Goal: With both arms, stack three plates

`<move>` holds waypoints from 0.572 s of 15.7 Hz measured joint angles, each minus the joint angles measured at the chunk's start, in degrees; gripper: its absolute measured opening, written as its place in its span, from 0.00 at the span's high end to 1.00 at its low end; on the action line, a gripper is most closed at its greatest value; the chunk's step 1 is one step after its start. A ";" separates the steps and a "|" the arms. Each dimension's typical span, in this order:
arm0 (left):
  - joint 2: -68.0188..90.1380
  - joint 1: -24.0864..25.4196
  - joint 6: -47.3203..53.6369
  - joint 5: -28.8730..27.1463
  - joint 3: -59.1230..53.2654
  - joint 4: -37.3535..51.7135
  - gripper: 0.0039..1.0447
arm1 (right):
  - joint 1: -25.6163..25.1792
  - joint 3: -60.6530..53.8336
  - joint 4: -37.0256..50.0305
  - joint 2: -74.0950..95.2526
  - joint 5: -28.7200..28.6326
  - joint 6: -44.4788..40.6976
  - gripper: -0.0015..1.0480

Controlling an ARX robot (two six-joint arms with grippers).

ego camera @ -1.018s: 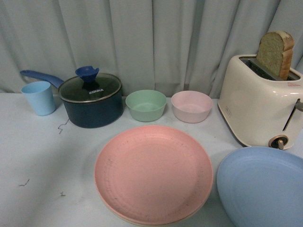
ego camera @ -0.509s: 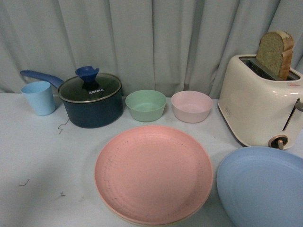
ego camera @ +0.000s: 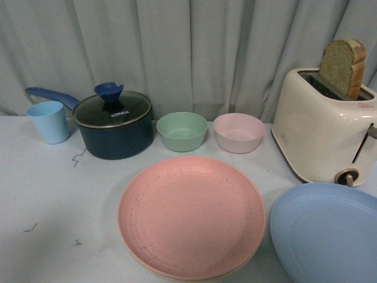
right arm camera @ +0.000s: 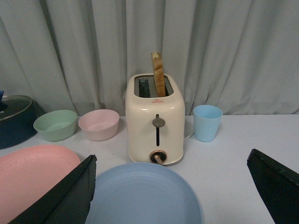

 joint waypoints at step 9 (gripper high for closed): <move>-13.51 0.00 0.00 0.00 -0.02 -13.11 0.99 | 0.00 0.00 0.02 0.00 0.00 0.00 0.06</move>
